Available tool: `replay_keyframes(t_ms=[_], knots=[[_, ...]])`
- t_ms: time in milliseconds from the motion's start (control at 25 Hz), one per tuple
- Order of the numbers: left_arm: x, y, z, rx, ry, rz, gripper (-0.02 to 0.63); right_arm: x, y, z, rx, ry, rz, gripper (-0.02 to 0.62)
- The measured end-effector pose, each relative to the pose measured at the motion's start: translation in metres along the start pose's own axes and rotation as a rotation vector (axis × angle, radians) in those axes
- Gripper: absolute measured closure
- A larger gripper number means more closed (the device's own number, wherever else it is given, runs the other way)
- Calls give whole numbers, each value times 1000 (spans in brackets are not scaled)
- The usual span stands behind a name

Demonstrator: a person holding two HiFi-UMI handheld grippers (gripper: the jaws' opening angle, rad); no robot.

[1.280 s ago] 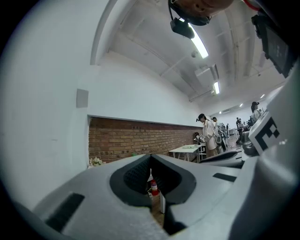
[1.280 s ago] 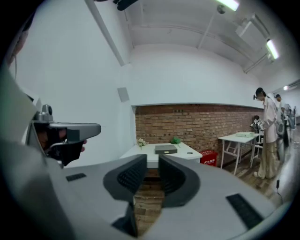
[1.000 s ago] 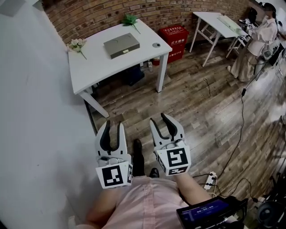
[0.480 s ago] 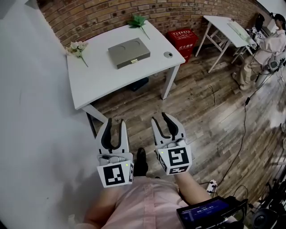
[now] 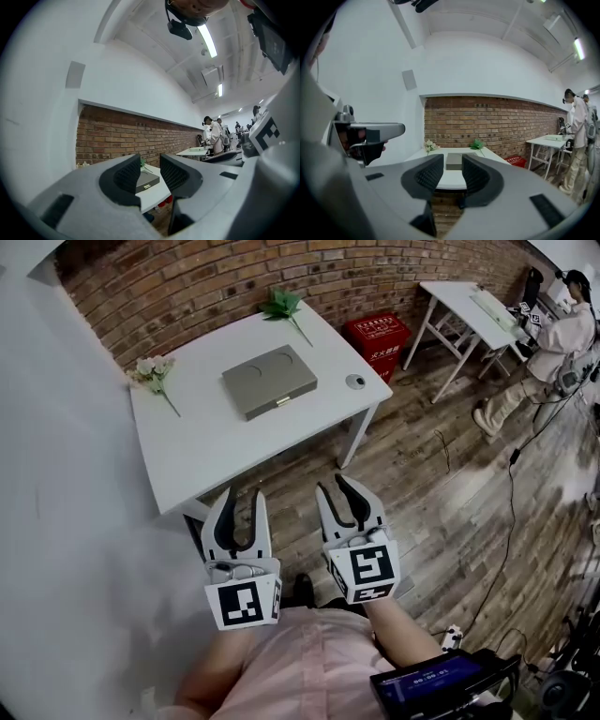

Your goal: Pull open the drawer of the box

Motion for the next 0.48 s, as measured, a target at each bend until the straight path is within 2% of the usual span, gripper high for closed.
replay_keyframes(t_ms=[480], knots=[[57,-7,3,-3,-13,52,486,39,24,-13,11,-1,35,482]])
Point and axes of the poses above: the fingertips, and each gripper's own axes: x forward along the fingers, y to its right, z out of its underside, the point moved 7 cm from there along -x, backward along the fingers, and after that the axes turned 14 degrees about -y, right-handed, at the moved point
